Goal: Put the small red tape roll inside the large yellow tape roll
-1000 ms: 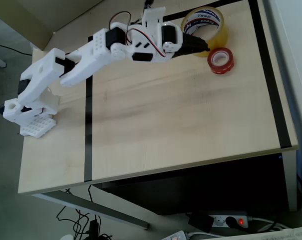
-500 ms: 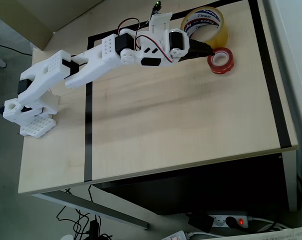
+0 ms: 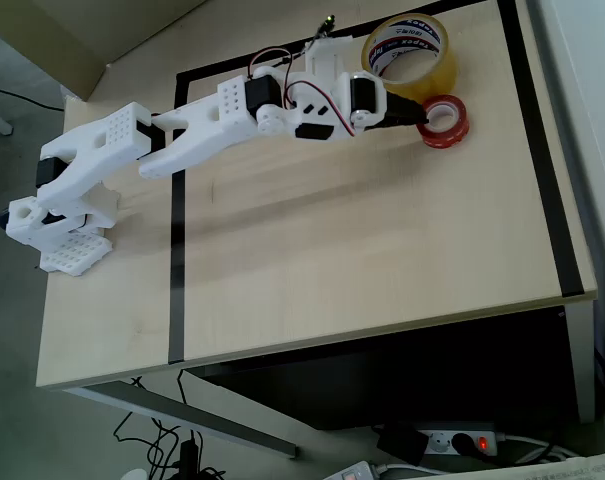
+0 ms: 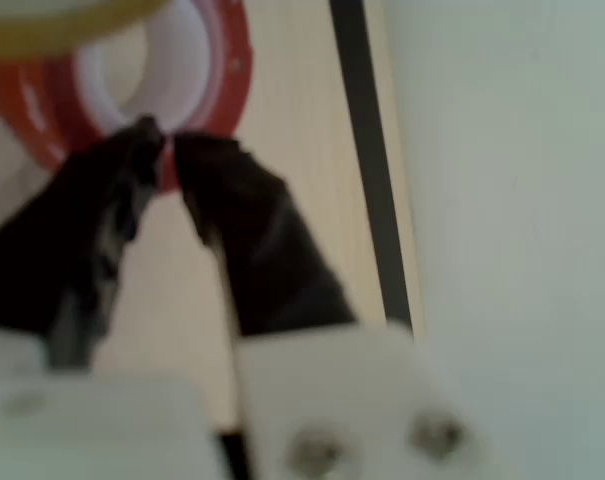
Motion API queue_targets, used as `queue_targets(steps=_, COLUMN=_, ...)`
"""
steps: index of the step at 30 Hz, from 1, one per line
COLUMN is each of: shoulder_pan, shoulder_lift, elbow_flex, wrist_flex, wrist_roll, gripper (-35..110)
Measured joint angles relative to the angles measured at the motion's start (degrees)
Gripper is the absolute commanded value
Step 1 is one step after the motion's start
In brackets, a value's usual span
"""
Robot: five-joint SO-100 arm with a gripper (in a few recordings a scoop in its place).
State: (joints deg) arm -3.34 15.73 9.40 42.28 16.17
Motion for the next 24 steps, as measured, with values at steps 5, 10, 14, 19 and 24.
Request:
queue_targets(steps=5, shoulder_pan=-0.2, shoulder_lift=-0.9, elbow_flex=0.0, wrist_flex=0.1, wrist_roll=0.9, gripper=0)
queue_targets(steps=10, shoulder_pan=-0.2, shoulder_lift=-1.3, elbow_flex=-0.6, wrist_flex=2.0, wrist_roll=1.5, gripper=0)
queue_targets(steps=14, shoulder_pan=0.4, shoulder_lift=-1.3, elbow_flex=-1.7, wrist_flex=4.7, wrist_roll=1.6, gripper=0)
queue_targets(steps=19, shoulder_pan=0.7, shoulder_lift=-1.3, elbow_flex=-3.8, wrist_flex=9.4, wrist_roll=1.6, gripper=0)
queue_targets(steps=24, shoulder_pan=1.4, shoulder_lift=-1.3, elbow_flex=-6.2, wrist_flex=15.4, wrist_roll=1.6, gripper=0)
